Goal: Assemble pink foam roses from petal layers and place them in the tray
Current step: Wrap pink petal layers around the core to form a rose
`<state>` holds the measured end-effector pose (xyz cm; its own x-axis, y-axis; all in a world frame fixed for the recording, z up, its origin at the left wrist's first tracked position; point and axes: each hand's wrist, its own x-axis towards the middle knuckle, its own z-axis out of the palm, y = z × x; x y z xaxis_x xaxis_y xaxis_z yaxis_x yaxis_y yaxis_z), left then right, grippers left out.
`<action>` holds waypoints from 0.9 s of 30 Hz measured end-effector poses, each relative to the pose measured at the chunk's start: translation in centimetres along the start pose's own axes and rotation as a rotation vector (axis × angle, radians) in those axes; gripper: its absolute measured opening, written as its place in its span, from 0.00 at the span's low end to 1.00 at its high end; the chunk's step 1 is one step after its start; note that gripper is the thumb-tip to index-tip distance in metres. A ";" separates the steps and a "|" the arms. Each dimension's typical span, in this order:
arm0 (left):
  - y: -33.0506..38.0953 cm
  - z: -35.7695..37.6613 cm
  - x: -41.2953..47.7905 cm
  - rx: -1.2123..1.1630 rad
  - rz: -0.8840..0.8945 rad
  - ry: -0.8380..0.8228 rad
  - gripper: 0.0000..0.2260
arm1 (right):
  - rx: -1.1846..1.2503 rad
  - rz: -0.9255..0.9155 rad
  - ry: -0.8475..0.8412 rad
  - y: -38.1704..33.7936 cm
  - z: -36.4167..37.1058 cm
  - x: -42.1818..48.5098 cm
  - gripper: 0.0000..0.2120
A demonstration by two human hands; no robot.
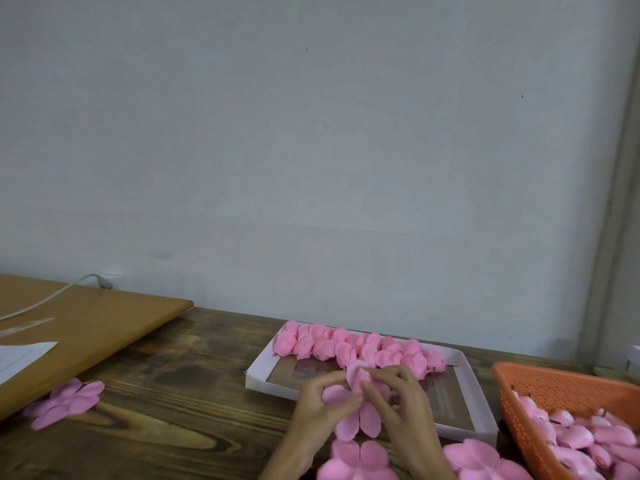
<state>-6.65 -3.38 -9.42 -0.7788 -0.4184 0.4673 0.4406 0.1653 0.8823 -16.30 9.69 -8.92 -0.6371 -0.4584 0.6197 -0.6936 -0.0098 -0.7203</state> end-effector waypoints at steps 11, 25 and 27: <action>0.1 0.0 -0.2 -0.043 -0.026 -0.016 0.10 | 0.185 0.126 -0.057 -1.0 -0.4 -0.3 0.08; -1.5 -0.2 0.4 -0.065 -0.108 0.105 0.29 | 0.280 0.141 -0.127 0.1 -0.3 0.0 0.09; -1.8 -0.3 0.4 -0.062 -0.144 0.112 0.30 | 0.274 0.164 -0.093 0.3 -0.1 0.0 0.09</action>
<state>-7.59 -4.13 -10.90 -0.7829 -0.5311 0.3241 0.3572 0.0429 0.9331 -16.54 9.74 -9.05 -0.6904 -0.5529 0.4665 -0.4599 -0.1622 -0.8730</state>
